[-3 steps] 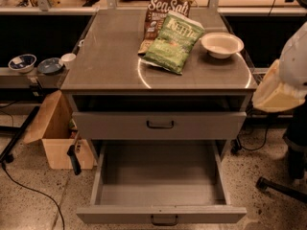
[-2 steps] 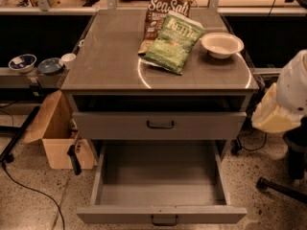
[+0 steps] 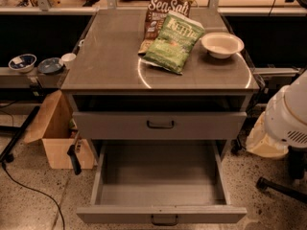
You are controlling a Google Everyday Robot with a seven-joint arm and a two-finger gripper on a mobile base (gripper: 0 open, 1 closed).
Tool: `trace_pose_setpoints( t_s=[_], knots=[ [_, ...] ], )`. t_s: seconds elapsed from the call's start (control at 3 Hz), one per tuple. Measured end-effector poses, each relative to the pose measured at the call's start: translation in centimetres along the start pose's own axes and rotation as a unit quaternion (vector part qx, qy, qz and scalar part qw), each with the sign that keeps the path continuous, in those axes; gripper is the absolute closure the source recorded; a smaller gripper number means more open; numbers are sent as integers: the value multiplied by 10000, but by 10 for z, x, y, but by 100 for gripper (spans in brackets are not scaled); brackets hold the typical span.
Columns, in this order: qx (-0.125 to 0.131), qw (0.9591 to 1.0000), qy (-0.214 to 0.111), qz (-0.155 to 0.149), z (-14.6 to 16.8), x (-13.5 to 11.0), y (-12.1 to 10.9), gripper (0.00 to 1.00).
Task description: Close middle drawer
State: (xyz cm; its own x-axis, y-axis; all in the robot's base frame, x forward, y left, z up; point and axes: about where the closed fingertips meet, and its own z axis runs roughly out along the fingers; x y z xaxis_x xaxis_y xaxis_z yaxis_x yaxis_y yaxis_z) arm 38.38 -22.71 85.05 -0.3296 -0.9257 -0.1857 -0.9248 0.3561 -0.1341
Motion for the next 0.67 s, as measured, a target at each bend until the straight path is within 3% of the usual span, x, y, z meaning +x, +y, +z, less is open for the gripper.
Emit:
trace_pose_setpoints(
  t_s=[0.33, 0.67],
  knots=[
    [-124, 9997, 188, -30, 33, 6, 14, 100],
    [-385, 9981, 478, -71, 79, 15, 47, 100]
  ],
)
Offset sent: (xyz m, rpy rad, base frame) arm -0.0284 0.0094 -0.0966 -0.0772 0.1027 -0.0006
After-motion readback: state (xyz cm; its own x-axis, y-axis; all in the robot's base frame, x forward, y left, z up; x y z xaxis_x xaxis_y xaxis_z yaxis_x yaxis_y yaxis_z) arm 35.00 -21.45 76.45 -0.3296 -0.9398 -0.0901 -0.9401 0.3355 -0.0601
